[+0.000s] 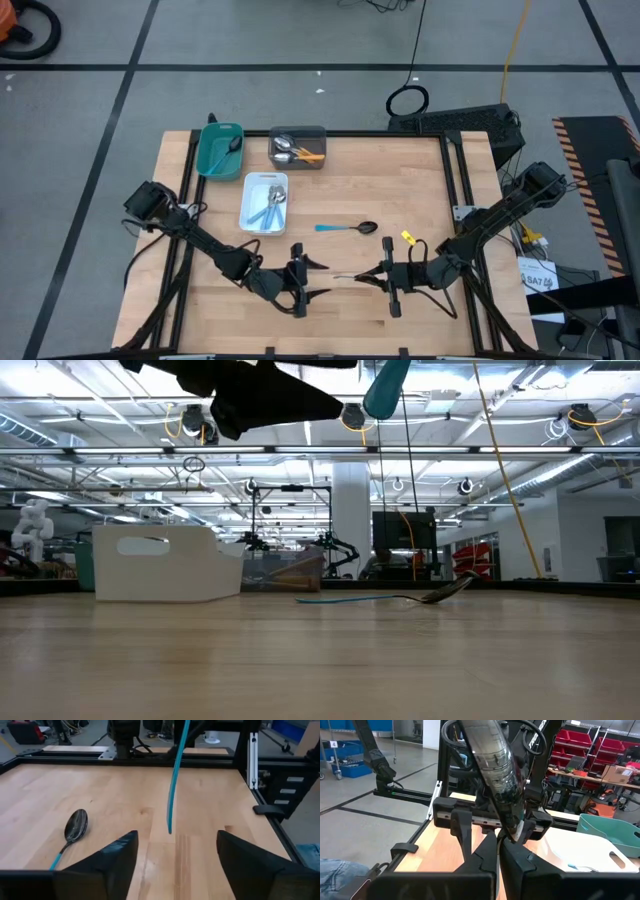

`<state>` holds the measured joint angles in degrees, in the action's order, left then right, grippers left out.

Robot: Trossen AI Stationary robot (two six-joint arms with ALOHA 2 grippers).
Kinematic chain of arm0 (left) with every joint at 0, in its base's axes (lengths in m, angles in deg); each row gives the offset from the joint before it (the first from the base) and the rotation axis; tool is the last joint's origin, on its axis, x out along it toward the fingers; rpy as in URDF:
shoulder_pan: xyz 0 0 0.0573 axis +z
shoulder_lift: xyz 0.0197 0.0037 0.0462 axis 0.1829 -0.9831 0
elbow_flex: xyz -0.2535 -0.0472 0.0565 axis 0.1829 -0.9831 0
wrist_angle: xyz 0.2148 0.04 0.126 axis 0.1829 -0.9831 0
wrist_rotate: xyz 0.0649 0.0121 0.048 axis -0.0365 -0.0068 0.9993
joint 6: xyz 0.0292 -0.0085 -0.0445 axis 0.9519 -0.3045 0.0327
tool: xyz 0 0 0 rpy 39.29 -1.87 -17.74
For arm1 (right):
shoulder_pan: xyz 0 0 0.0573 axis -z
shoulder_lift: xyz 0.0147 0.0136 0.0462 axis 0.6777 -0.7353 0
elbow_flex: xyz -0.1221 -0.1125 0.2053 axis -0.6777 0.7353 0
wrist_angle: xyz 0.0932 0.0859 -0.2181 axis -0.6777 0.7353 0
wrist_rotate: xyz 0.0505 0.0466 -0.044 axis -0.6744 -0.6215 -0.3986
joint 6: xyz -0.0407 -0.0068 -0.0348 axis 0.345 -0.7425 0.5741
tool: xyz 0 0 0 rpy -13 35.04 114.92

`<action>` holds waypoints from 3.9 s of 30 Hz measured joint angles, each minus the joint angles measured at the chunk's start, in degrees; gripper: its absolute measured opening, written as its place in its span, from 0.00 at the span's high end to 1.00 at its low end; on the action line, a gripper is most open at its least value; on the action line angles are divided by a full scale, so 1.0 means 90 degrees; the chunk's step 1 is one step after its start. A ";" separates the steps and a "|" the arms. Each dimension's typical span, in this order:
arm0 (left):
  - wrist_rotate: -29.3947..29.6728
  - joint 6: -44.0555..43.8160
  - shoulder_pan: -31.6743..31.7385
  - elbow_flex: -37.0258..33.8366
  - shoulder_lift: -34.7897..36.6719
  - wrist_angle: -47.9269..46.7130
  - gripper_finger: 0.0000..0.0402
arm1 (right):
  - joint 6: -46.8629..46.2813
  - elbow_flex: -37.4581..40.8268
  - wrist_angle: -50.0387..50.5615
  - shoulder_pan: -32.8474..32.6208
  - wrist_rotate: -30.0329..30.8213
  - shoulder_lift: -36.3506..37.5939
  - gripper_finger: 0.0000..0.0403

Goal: Sort silverware by color (type)
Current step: Put the bottom blue spoon into the green bin

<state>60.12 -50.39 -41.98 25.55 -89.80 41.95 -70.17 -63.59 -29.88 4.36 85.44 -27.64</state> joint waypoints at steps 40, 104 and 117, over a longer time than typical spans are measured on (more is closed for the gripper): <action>0.0491 0.0615 0.0212 0.0634 -0.0860 0.0648 0.79 | 0.0002 -0.0002 -0.0029 0.0010 -0.0126 0.0000 1.00; 0.0958 -0.5145 0.2708 0.0629 0.4819 -1.1426 0.99 | -0.0752 -0.0002 0.1932 -0.0007 0.0848 0.0005 0.68; -0.0664 -0.5876 0.4574 0.0629 0.4816 -1.2431 0.99 | -0.0528 -0.0002 0.1749 -0.0007 0.0855 0.0005 0.68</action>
<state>54.14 -103.28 -0.82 31.21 -46.46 -69.92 -74.92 -63.61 -14.14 4.29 93.13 -27.60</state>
